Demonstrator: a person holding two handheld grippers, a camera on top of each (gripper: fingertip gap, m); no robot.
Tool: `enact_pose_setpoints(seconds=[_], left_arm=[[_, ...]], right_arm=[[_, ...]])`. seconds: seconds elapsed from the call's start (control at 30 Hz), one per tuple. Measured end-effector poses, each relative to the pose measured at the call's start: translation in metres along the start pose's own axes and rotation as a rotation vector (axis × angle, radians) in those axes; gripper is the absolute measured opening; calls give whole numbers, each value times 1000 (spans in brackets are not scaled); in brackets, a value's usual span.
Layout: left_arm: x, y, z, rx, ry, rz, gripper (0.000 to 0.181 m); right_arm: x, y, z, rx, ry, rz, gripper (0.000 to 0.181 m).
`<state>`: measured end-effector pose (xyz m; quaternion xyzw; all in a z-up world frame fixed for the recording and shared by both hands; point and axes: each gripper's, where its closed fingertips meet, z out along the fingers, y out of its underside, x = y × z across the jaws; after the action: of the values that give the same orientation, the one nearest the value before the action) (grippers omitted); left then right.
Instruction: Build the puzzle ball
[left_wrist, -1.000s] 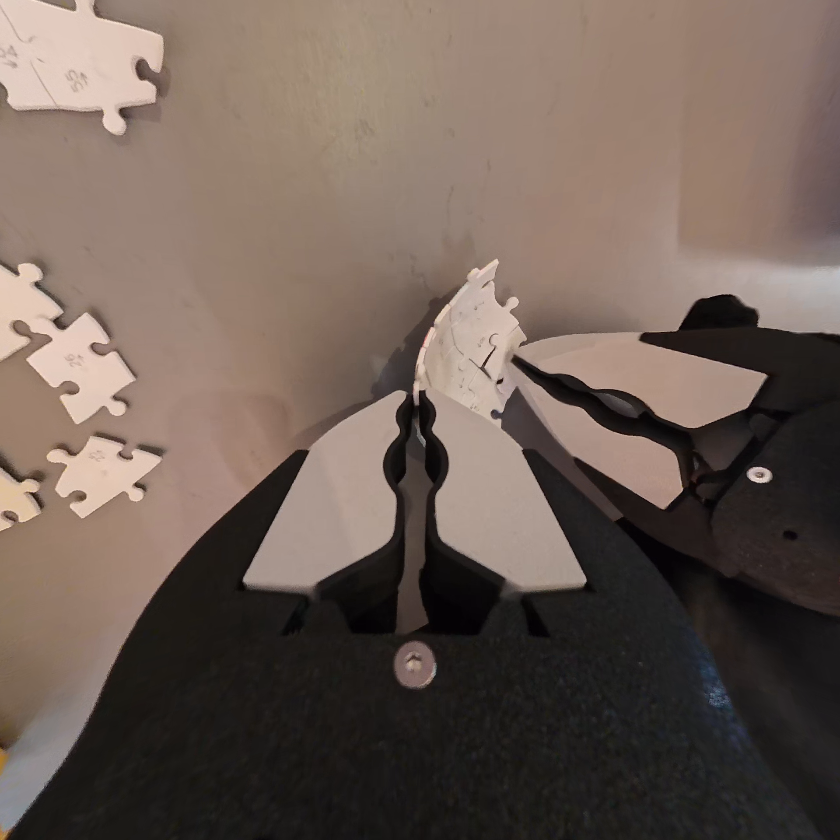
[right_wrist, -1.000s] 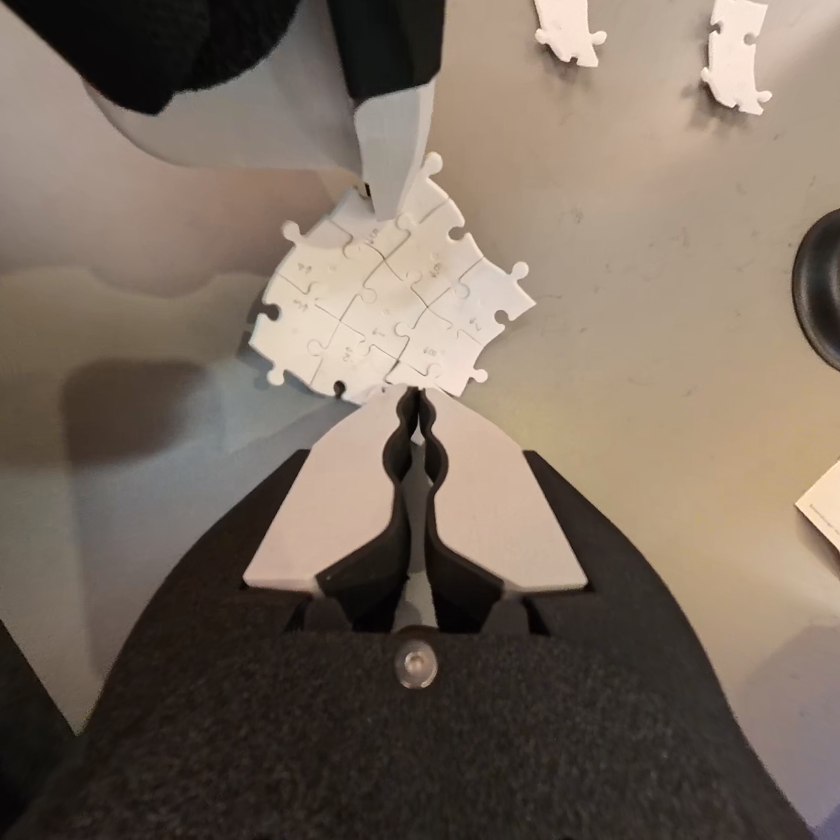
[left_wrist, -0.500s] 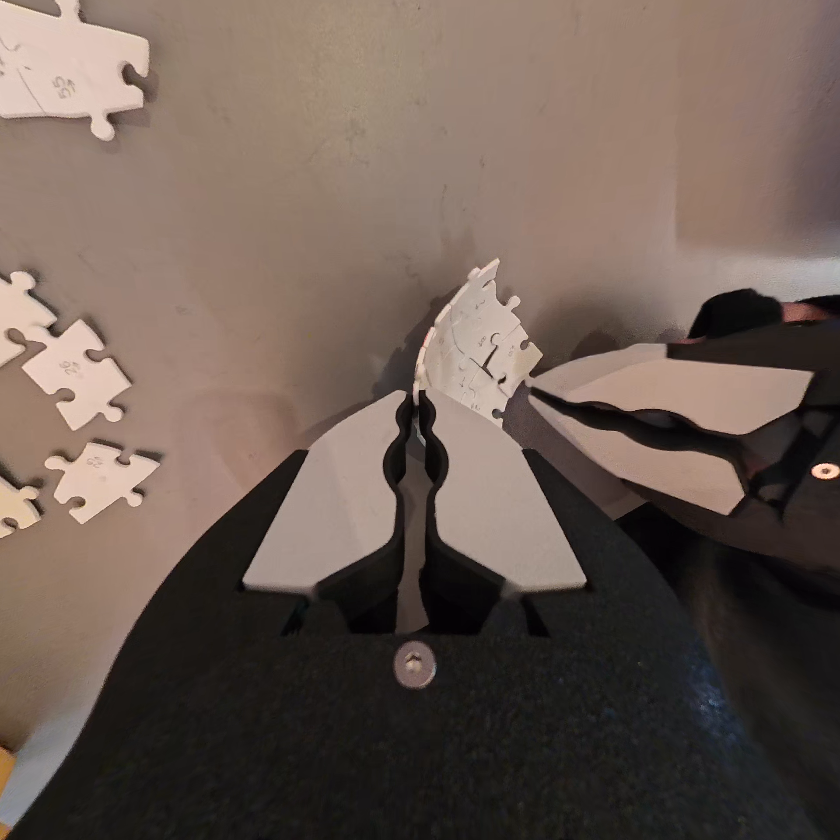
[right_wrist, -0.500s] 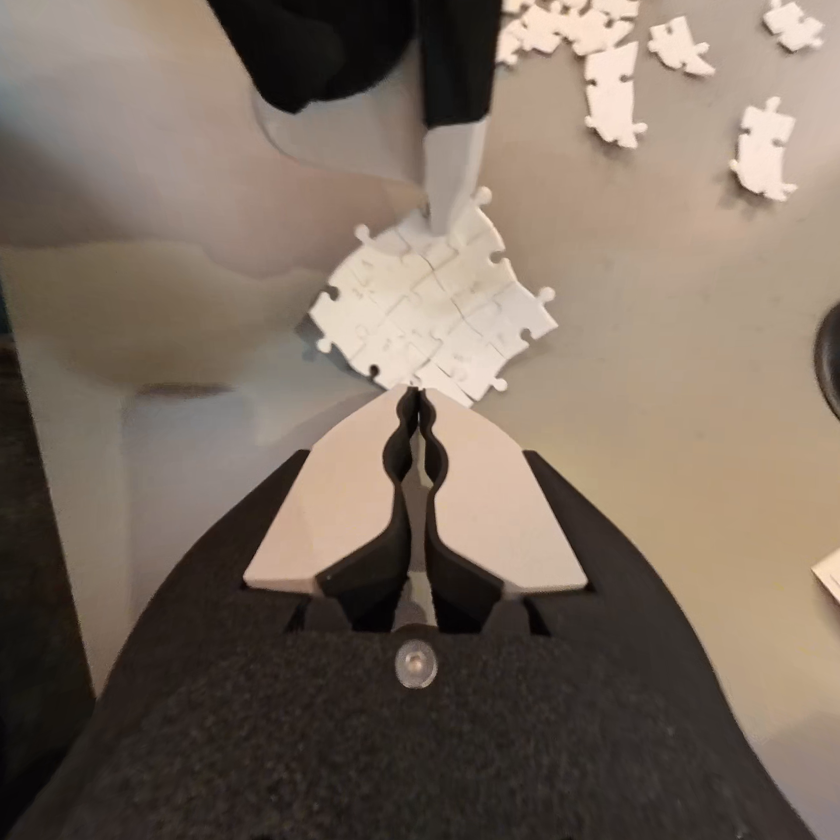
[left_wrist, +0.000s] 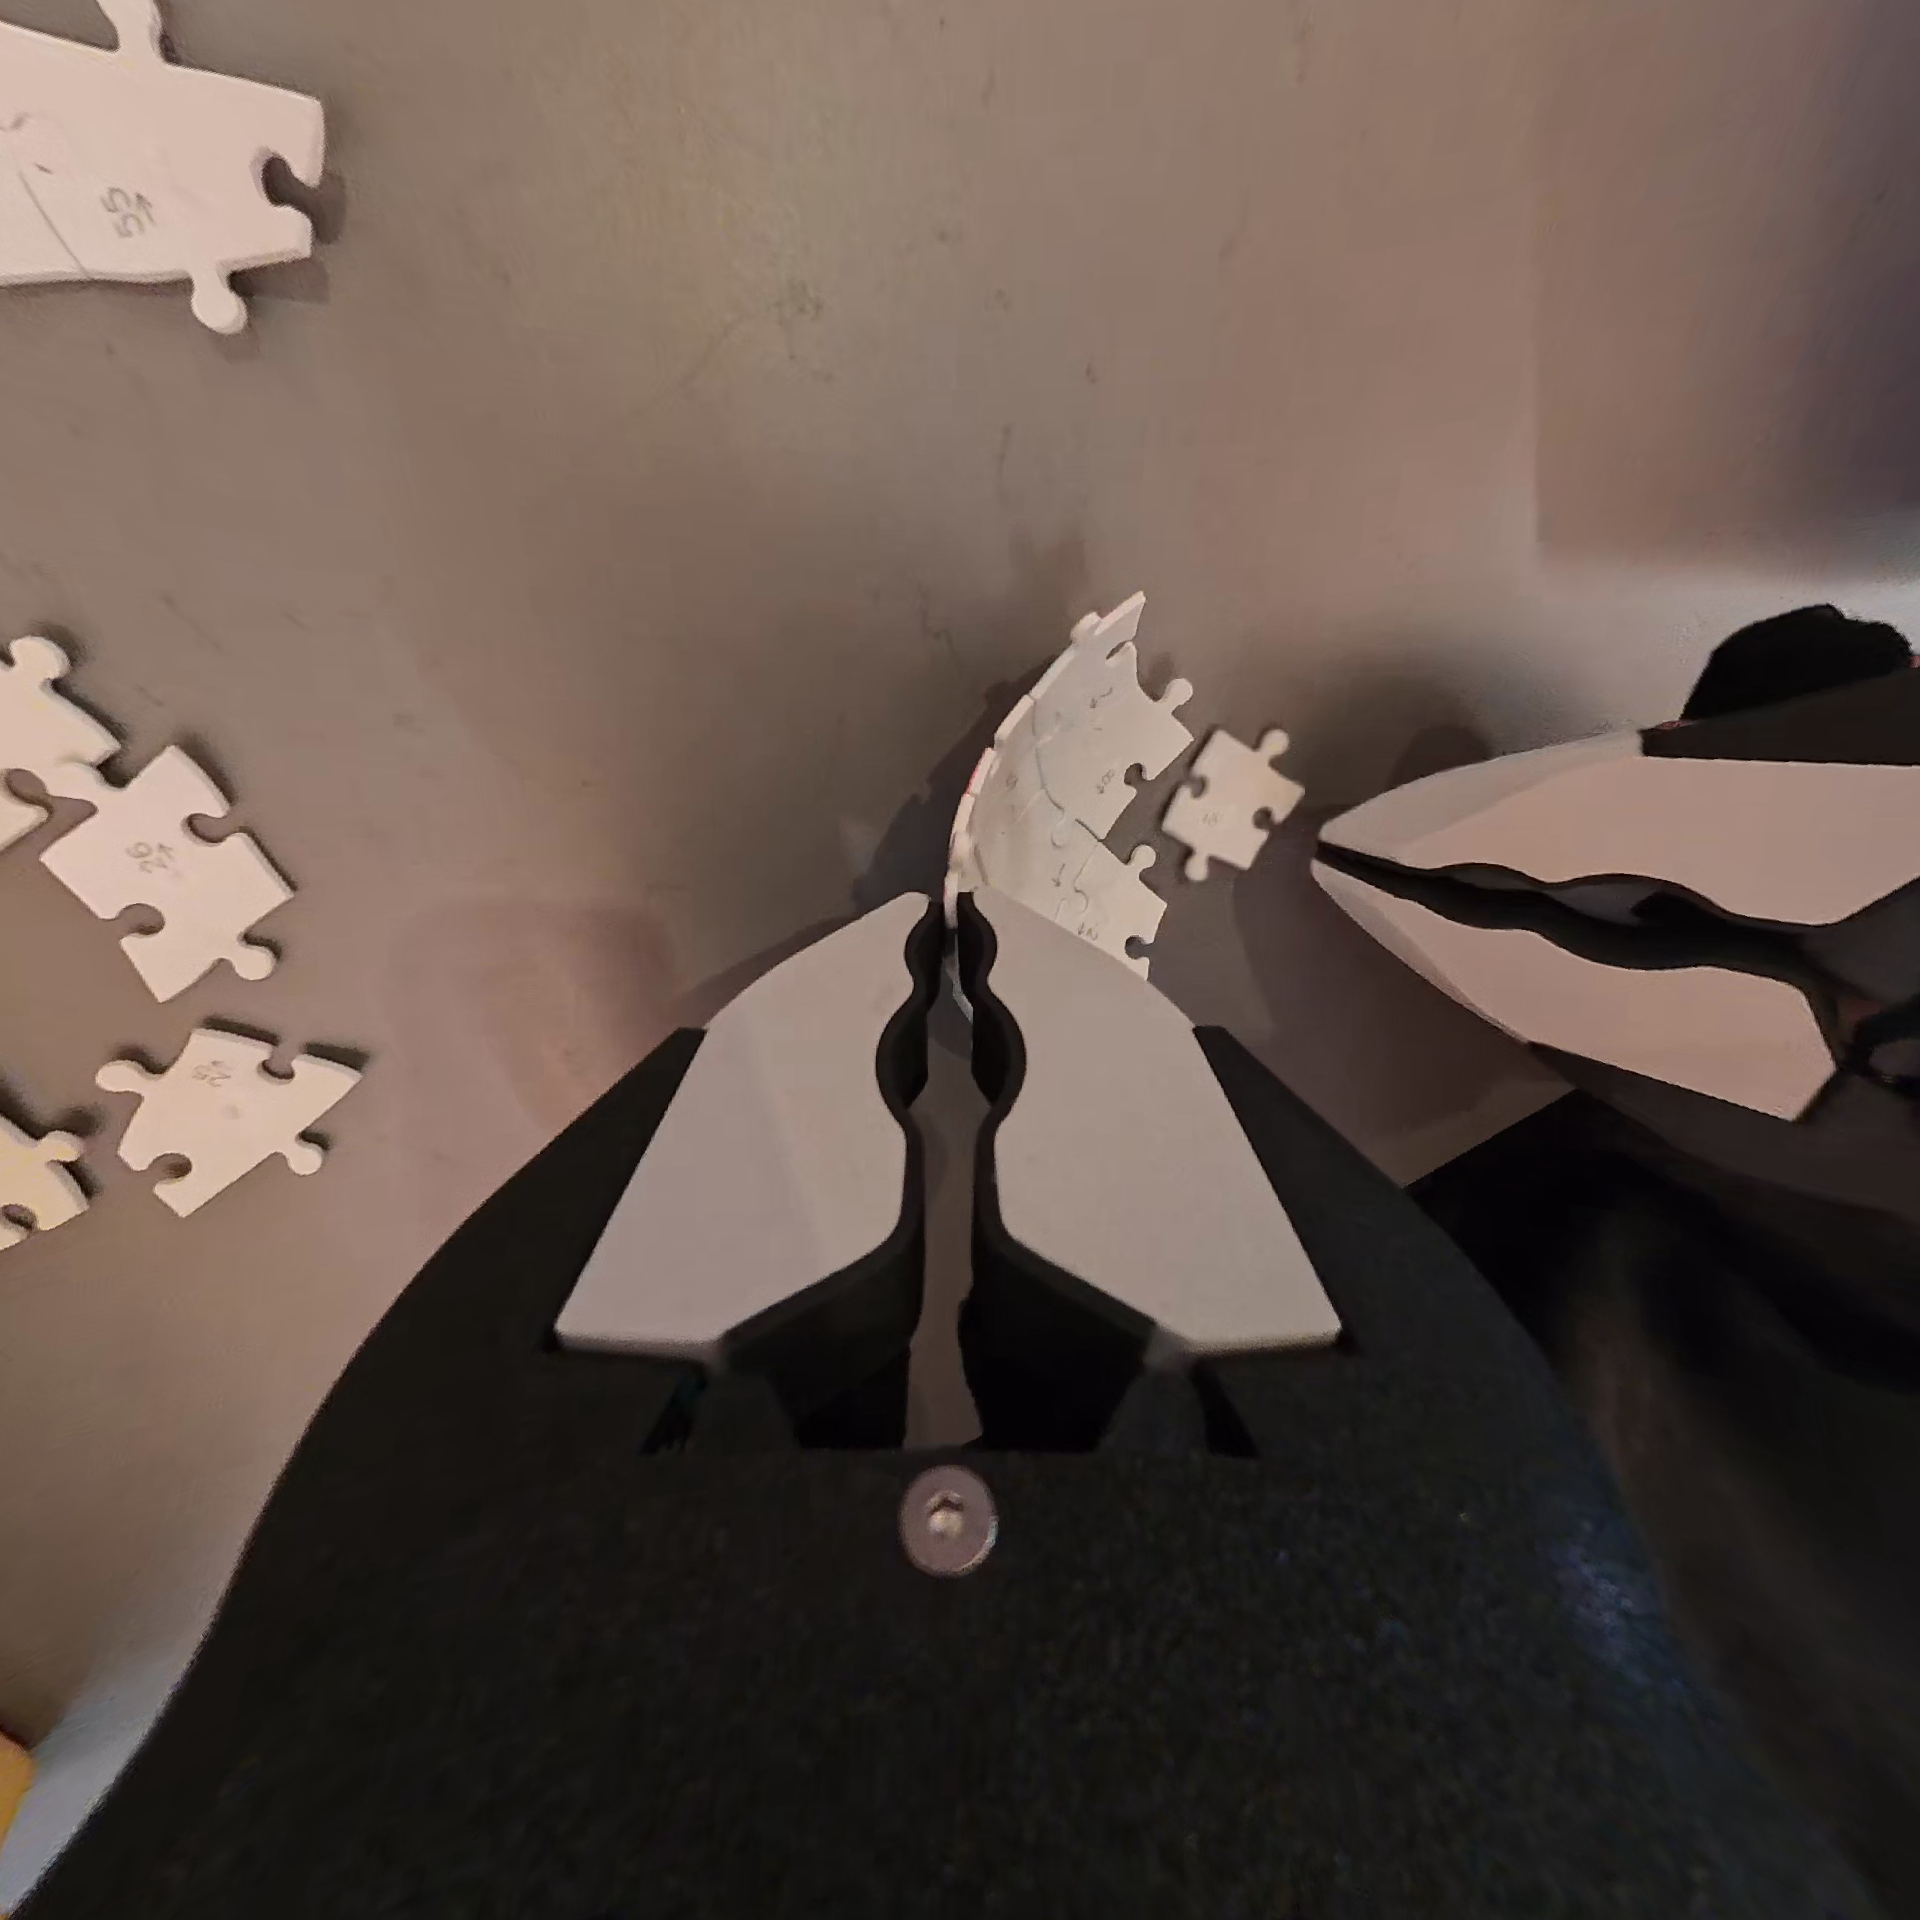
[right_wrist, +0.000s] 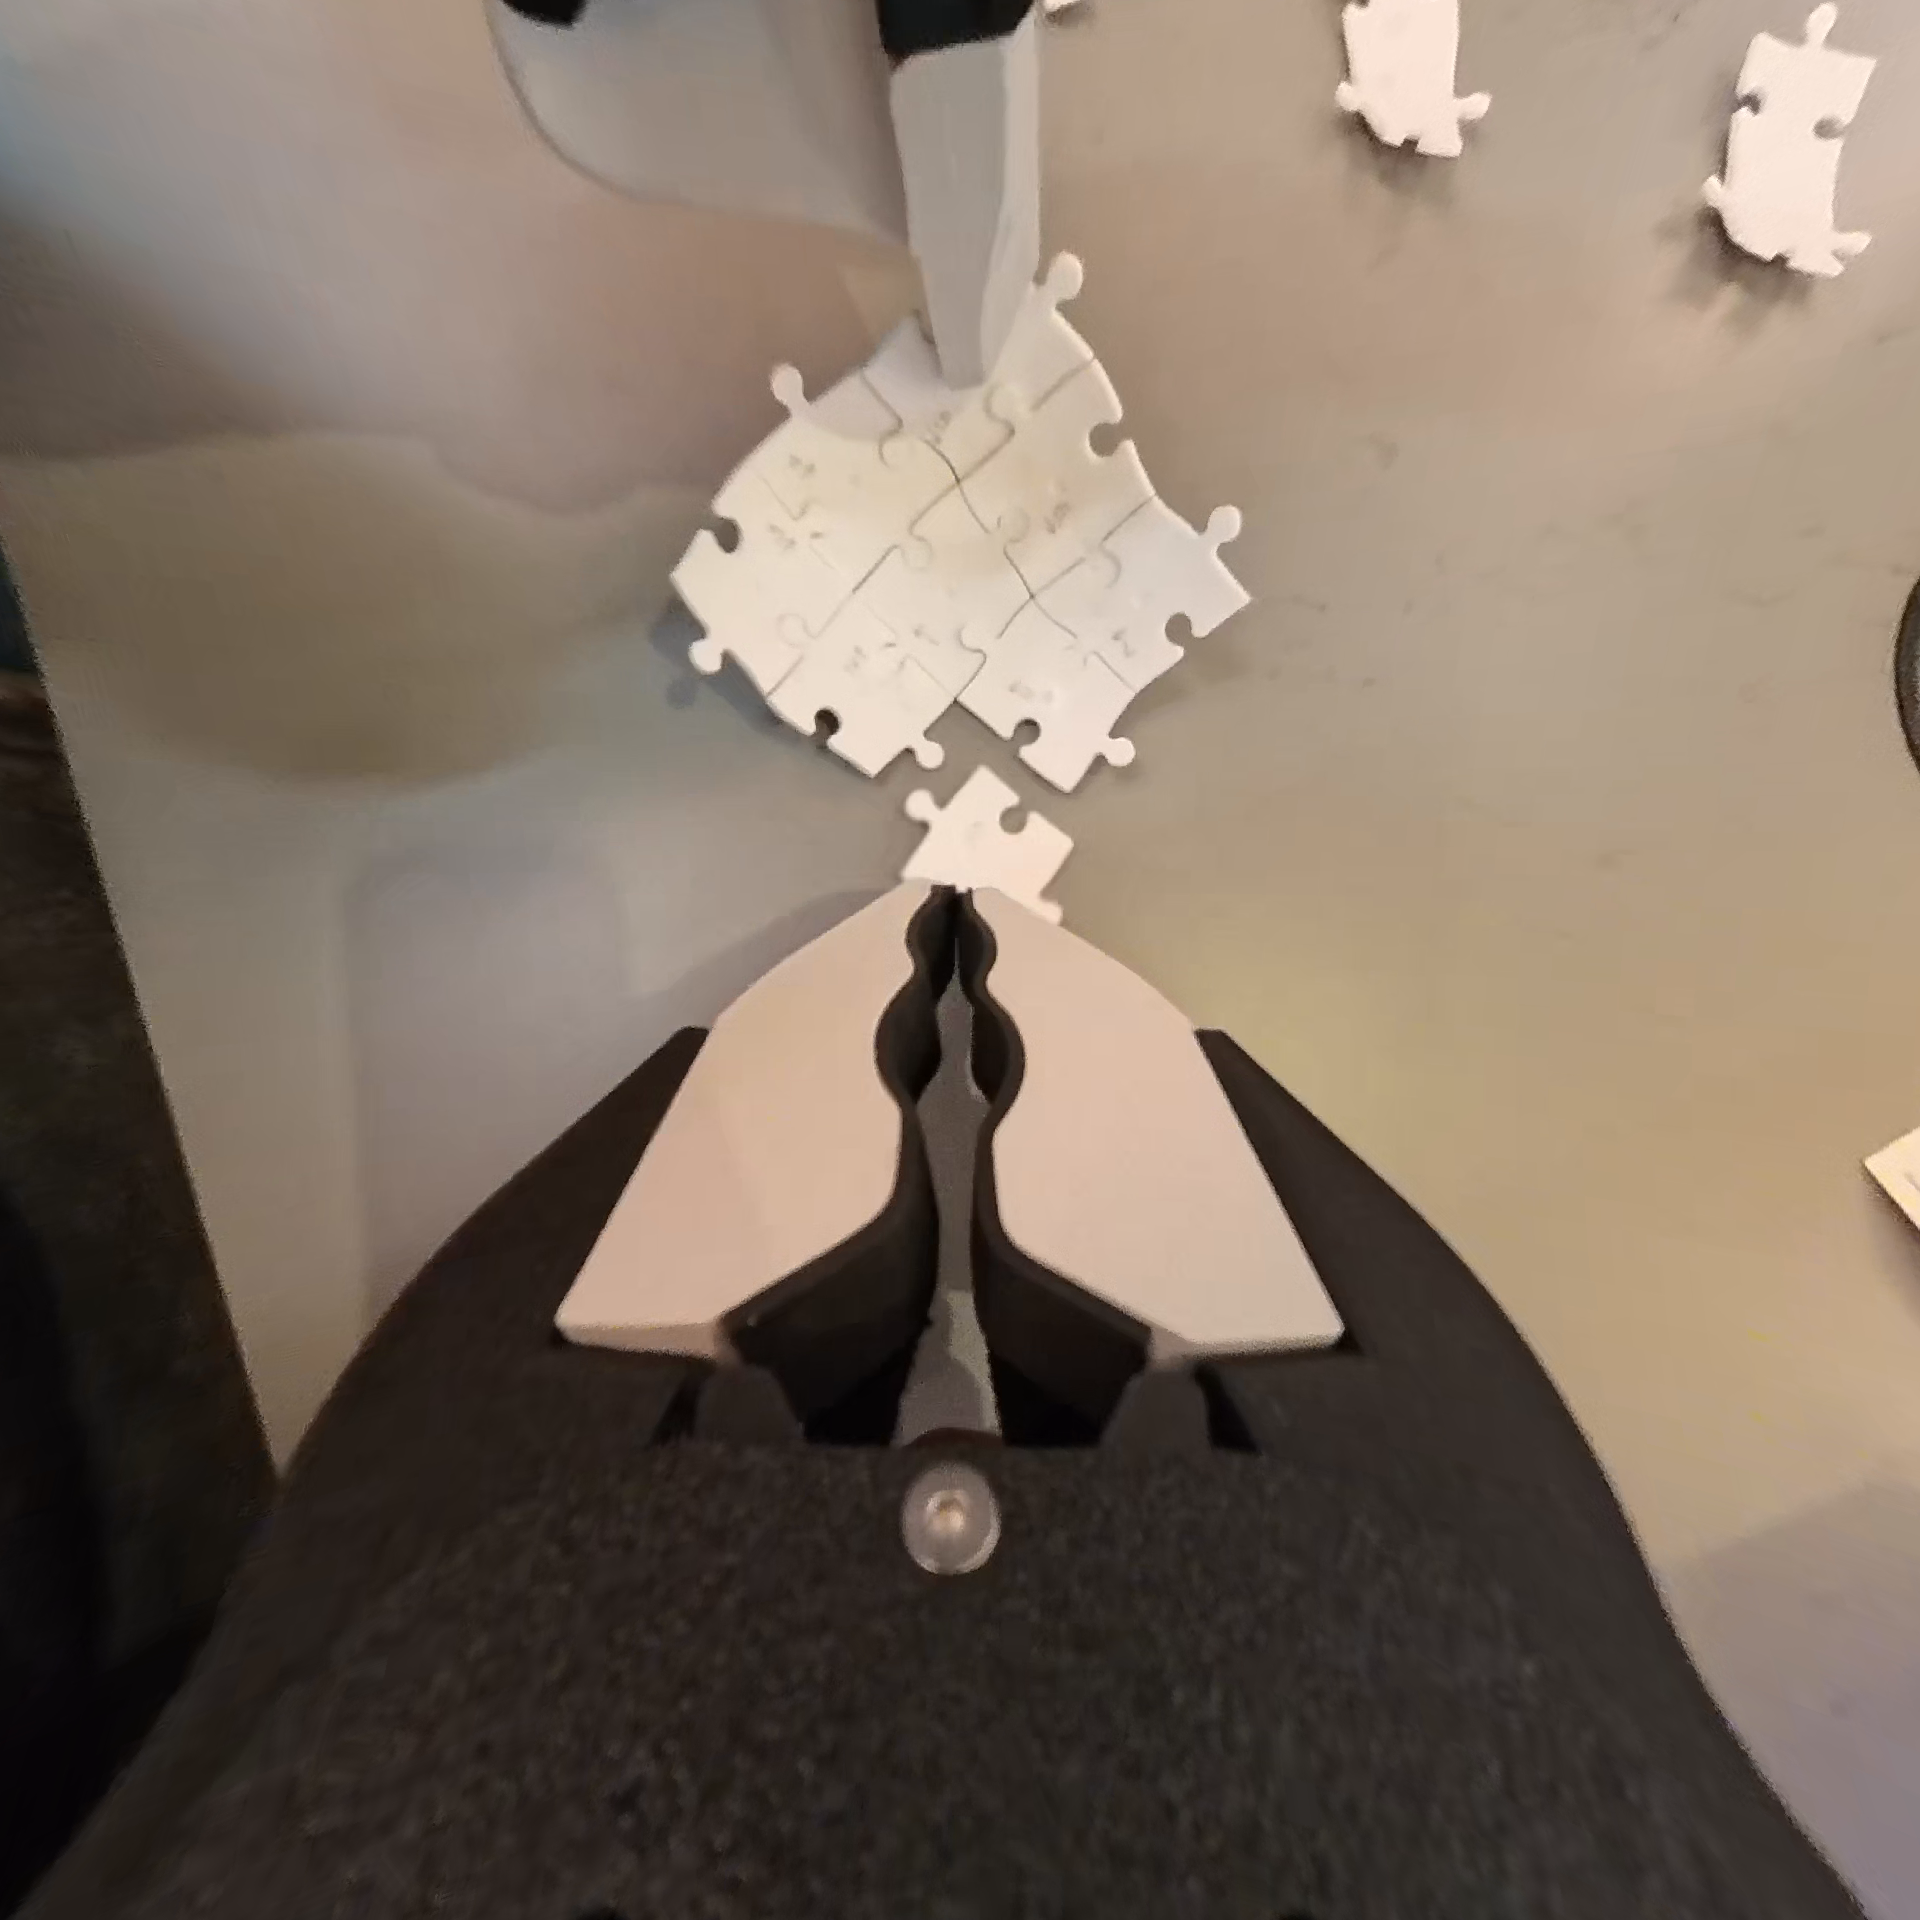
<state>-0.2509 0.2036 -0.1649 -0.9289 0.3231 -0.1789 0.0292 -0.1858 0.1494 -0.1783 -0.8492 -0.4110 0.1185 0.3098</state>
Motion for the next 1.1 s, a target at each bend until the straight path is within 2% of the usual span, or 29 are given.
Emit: enact_pose_setpoints(seconds=[0.1, 0.17, 0.23, 0.3, 0.7, 0.77, 0.83, 0.93, 1.1], left_arm=[[0, 0, 0, 2, 3, 2, 2], [0, 0, 0, 4, 4, 2, 2], [0, 0, 0, 5, 4, 4, 2], [0, -1, 0, 7, 3, 7, 2], [1, -2, -1, 30, 4, 9, 2], [1, -4, -2, 42, 1, 4, 2], [1, -3, -1, 44, 8, -5, 2], [1, 0, 1, 44, 21, -15, 2], [2, 0, 0, 48, 25, -11, 2]], right_arm=[[-3, 9, 0, -26, -16, 31, 11], [4, 16, 3, -34, 32, 43, 16], [5, 16, 5, -20, 23, 70, 16], [8, 10, 8, 15, 32, 89, 25], [6, 8, 16, -2, 63, 93, 21], [5, 9, 14, -1, 72, 168, 18], [6, 5, 9, 40, 70, 319, 7], [5, 1, 6, 97, 39, 519, 3], [7, 6, 3, 122, 39, 642, 2]])
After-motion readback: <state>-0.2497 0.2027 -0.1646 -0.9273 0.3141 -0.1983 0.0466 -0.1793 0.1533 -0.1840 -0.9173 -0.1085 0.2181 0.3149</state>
